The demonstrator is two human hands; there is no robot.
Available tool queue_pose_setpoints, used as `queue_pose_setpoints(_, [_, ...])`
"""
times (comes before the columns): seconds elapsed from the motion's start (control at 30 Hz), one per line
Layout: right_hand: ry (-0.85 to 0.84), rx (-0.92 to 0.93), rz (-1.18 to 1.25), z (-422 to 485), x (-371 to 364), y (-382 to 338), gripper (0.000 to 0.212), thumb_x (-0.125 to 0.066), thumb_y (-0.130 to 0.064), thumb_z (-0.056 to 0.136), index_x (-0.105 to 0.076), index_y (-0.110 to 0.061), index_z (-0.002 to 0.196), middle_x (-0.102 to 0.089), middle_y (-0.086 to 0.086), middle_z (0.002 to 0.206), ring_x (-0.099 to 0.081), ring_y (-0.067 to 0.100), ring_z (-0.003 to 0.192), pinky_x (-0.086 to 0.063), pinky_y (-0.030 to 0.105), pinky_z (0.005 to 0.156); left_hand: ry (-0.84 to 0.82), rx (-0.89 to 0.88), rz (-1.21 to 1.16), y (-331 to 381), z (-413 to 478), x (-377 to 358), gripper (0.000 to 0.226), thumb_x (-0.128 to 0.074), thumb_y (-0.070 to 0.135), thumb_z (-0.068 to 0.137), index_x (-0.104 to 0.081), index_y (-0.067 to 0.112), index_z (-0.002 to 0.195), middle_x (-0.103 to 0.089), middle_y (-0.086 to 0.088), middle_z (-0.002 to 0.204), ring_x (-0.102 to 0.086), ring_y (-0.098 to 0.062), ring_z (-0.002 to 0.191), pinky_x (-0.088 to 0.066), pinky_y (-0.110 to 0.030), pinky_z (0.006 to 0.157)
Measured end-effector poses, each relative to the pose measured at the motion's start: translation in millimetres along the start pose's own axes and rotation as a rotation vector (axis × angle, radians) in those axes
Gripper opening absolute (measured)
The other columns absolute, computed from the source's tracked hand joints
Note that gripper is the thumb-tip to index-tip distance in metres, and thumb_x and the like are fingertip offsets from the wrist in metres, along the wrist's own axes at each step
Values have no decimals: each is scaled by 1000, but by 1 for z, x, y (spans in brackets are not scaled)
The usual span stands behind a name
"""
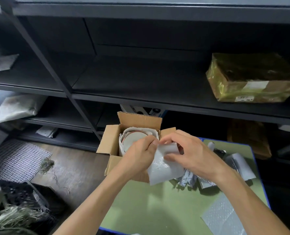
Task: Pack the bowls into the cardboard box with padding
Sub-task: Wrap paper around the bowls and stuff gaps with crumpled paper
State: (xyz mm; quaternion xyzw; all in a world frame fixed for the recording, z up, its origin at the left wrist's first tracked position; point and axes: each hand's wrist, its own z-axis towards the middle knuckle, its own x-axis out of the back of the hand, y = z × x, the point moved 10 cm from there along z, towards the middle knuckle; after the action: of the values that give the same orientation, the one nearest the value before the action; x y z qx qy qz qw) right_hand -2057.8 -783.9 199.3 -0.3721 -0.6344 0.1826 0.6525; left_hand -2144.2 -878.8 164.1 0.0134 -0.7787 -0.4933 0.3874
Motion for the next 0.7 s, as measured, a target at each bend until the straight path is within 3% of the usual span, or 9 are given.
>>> queue_pose_setpoints(0.07, [-35,12,16,5,-2,-3,37,-77,-35,81,-63,-44,113,-52,-28,110,-50,-5,106,-42,16,79,6,15,-44,-3,4,5,32,-38,21,104,-55,31,79,-58,8,83,-51,-14,84,-41,-32,74])
queue_pose_setpoints(0.13, [-75,-8,72,9,-4,-4,43,-79,-42,75,-64,-45,116,-54,-23,116,-52,1,111,-50,30,86,0,43,-108,-8,6,10,28,-38,23,105,-64,24,92,-63,3,96,-54,-12,91,-43,-33,82])
queue_pose_setpoints(0.27, [-8,-53,188,17,-2,-6,39,-78,-25,79,-66,-45,111,-60,-19,114,-58,5,105,-52,40,90,-81,8,-263,-11,5,17,31,-39,26,107,-58,26,82,-53,1,82,-45,-8,73,-38,-29,66])
queue_pose_setpoints(0.4, [19,-104,273,23,-8,-8,33,-71,-19,88,-67,-44,108,-65,-20,110,-62,5,100,-53,34,87,-153,-16,-333,-17,2,26,26,-41,18,107,-66,19,100,-60,3,98,-53,-6,84,-44,-29,76])
queue_pose_setpoints(0.53, [-6,-147,327,31,-30,-17,37,-75,-16,86,-68,-43,110,-61,-21,111,-62,6,100,-55,33,86,-128,13,-337,-28,4,41,28,-39,31,94,-66,37,98,-66,4,110,-62,-21,100,-51,-47,89])
queue_pose_setpoints(0.7, [60,-99,161,41,-41,-39,36,-76,-20,85,-65,-43,111,-51,-25,111,-53,-1,106,-48,19,86,-144,43,-302,-46,10,55,29,-34,20,103,-61,30,99,-62,-6,111,-54,-18,90,-44,-39,74])
